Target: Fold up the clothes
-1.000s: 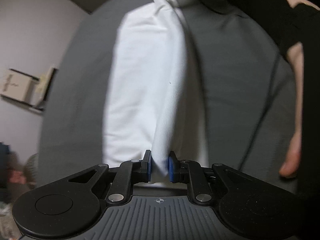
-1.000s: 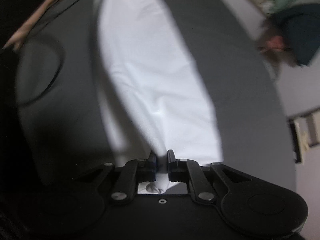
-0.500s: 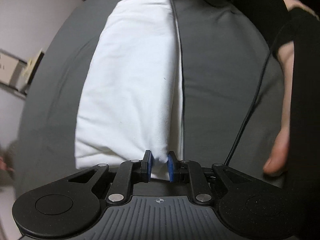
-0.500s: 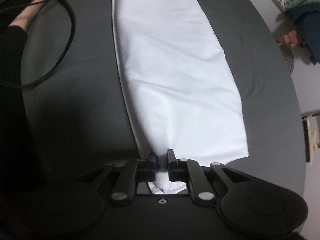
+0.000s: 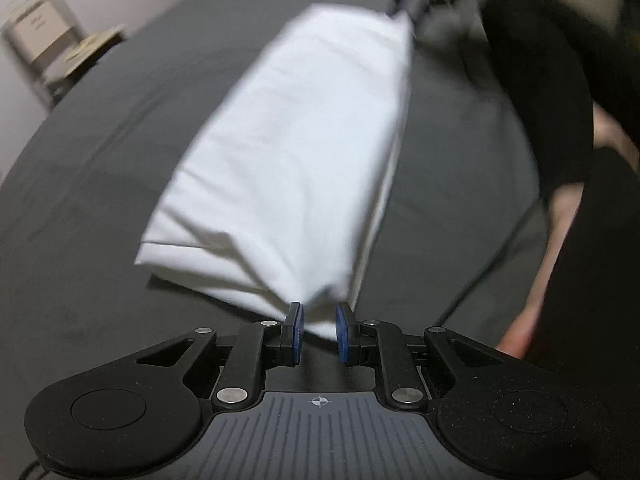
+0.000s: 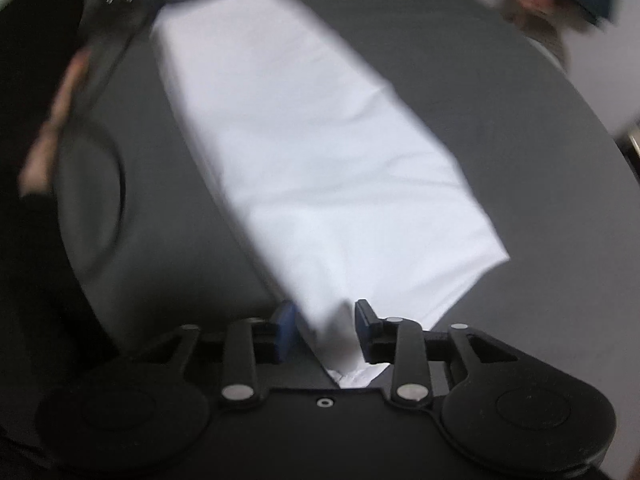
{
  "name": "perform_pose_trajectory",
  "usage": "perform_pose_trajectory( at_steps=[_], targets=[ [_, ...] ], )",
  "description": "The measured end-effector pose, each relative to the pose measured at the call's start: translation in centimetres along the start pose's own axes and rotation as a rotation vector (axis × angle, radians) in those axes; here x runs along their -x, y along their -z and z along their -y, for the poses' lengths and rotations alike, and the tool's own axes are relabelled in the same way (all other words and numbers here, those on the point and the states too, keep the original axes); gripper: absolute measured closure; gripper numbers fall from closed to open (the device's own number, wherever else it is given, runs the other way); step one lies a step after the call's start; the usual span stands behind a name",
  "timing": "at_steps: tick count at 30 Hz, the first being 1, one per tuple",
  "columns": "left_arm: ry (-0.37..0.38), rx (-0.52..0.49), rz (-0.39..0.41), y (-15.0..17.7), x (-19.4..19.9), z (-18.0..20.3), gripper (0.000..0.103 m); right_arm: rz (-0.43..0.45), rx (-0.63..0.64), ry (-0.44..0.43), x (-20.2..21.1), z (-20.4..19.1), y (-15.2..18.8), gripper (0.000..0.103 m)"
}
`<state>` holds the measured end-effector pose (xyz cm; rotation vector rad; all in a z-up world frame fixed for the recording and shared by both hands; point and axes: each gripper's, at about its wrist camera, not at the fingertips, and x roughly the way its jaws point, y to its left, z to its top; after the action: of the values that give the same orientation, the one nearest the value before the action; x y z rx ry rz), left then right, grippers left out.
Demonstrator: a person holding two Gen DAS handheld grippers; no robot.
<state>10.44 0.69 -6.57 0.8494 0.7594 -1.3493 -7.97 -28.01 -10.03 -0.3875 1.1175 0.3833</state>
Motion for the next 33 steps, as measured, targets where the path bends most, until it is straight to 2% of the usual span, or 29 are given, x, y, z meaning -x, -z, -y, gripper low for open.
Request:
perform_pose_trajectory(
  at_steps=[1,2,3,5,8,9,11,14,16,17,19,22,24,25,26,27,29,30,31,32,33],
  targets=[
    [0.004,0.071,0.056,-0.1,0.8,-0.9,0.083,0.044,-0.05,0.015,0.9,0.7,0.0,0.05],
    [-0.003,0.152,0.115,-0.2,1.4,-1.8,0.083,0.101,-0.127,0.052,1.4,1.8,-0.3,0.045],
    [-0.012,0.233,0.173,-0.4,1.9,-2.8,0.083,0.158,-0.203,0.088,2.0,2.9,-0.5,0.042],
    [-0.054,0.395,0.254,-0.8,1.7,-4.6,0.083,0.233,-0.436,0.111,1.8,5.5,-0.4,0.043],
    [-0.128,0.635,0.266,-1.3,-0.5,-7.7,0.083,0.289,-0.769,0.128,-0.1,8.5,0.4,0.047],
    [-0.147,0.71,0.255,-1.2,-1.3,-8.6,0.083,0.286,-0.856,0.168,-1.2,9.2,0.6,0.047],
    [-0.159,0.879,0.243,-0.6,-3.1,-10.3,0.083,0.299,-0.967,0.207,-2.8,9.9,1.1,0.053],
    [-0.157,1.023,0.245,0.5,-5.2,-11.1,0.083,0.339,-1.102,0.156,-5.4,10.3,2.1,0.069],
    [-0.201,1.003,0.174,0.5,-6.5,-11.2,0.083,0.349,-1.123,0.114,-7.2,9.8,2.4,0.094],
    [-0.233,0.973,0.125,0.4,-7.1,-11.2,0.083,0.353,-1.133,0.094,-8.1,9.6,2.5,0.094],
    [-0.298,0.886,0.047,0.2,-8.0,-11.0,0.083,0.339,-1.091,0.159,-8.8,9.2,2.0,0.095],
    [-0.334,0.867,0.061,0.3,-8.2,-11.1,0.083,0.297,-1.008,0.262,-8.8,8.9,0.8,0.098],
    [-0.407,0.882,0.054,-0.4,-7.6,-11.0,0.083,0.295,-0.994,0.303,-8.0,8.7,0.4,0.095],
    [-0.396,0.899,0.102,-0.6,-6.8,-10.8,0.083,0.293,-0.971,0.346,-7.3,8.0,0.1,0.089],
    [-0.385,0.915,0.149,-0.8,-6.1,-10.6,0.083,0.291,-0.946,0.388,-6.5,7.4,-0.3,0.087],
    [-0.358,0.935,0.209,-1.0,-5.3,-10.4,0.083,0.311,-0.926,0.394,-5.7,6.7,-0.8,0.084],
    [-0.207,0.988,0.384,-1.1,-4.2,-9.9,0.083,0.363,-0.933,0.326,-4.2,5.6,-0.2,0.079],
    [-0.125,1.003,0.425,-1.3,-4.4,-9.9,0.083,0.405,-0.947,0.256,-4.0,5.4,-0.1,0.077],
    [-0.051,1.015,0.45,-1.6,-4.8,-9.9,0.083,0.448,-0.959,0.185,-3.7,5.2,0.0,0.074],
    [-0.008,1.018,0.422,-2.0,-5.7,-10.0,0.083,0.47,-0.973,0.117,-4.0,5.1,0.0,0.074],
    [-0.001,1.005,0.362,-2.4,-6.8,-9.9,0.083,0.467,-0.984,0.052,-4.7,5.1,-0.2,0.074]
  ],
)
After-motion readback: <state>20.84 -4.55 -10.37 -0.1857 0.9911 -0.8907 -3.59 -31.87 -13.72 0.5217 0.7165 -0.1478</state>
